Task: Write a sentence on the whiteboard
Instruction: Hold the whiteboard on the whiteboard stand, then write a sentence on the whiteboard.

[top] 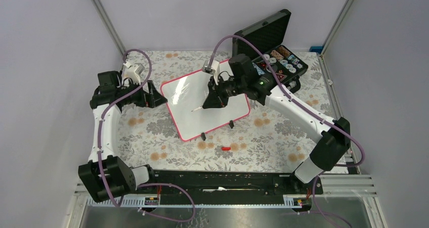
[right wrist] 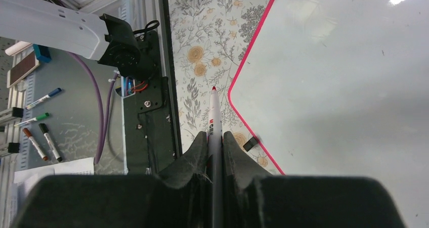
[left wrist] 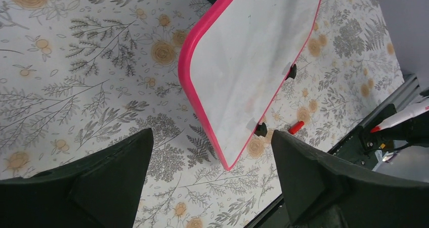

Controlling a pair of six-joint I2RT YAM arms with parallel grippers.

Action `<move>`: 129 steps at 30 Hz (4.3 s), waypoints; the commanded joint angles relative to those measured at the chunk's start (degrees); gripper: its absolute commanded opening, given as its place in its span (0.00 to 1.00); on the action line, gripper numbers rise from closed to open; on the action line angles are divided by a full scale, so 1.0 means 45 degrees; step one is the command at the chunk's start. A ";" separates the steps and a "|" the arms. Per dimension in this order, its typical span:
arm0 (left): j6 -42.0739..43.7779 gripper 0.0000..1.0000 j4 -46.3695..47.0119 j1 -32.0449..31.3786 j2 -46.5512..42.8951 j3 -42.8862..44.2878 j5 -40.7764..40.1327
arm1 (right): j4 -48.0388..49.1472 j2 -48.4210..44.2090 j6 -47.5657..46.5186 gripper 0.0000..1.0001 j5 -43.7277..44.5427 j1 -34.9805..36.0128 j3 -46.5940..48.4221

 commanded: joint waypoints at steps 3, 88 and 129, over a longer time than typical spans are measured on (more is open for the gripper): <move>0.0733 0.87 0.0551 0.0042 0.0562 0.0291 0.1916 | 0.0422 0.0740 -0.0425 0.00 0.0494 0.0553 0.1158; -0.0249 0.00 0.2407 -0.1172 0.2781 0.1387 0.0888 | 0.1834 0.4500 -0.0803 0.00 0.5591 0.1166 0.4494; -0.0209 0.00 0.2407 -0.1187 0.2788 0.1430 0.0752 | 0.1190 0.4483 -0.1222 0.00 0.5173 0.1223 0.3948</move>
